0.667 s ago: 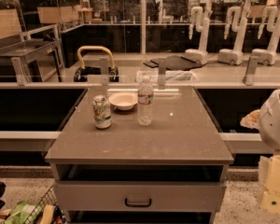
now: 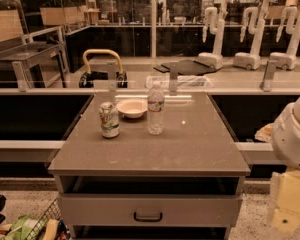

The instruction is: Open top drawer

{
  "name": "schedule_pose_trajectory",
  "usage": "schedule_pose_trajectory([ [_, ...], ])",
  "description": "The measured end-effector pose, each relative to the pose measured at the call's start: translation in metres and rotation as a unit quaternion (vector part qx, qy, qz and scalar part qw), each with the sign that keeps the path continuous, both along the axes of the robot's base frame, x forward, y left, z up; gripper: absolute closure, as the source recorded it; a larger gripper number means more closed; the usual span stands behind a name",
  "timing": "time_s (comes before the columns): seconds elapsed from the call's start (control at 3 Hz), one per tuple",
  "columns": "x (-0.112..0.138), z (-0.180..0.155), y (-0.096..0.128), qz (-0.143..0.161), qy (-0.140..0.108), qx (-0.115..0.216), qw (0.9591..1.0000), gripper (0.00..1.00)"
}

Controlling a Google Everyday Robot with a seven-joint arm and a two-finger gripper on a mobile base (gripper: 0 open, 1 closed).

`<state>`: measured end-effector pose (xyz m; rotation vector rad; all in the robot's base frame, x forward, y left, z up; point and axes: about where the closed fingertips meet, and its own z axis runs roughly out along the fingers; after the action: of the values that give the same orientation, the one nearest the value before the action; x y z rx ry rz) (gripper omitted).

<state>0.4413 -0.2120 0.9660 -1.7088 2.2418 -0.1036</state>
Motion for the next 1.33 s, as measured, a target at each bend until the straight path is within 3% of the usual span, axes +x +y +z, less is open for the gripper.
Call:
schedule_pose_trajectory([
  [0.67,0.004,-0.099,0.046,-0.018,0.013,0.036,0.9991,0.00],
  [1.0,0.012,-0.177,0.069,-0.024,0.022,0.035,0.9989,0.00],
  [1.33,0.041,-0.237,0.085,-0.023,0.010,0.039,0.9989,0.00],
])
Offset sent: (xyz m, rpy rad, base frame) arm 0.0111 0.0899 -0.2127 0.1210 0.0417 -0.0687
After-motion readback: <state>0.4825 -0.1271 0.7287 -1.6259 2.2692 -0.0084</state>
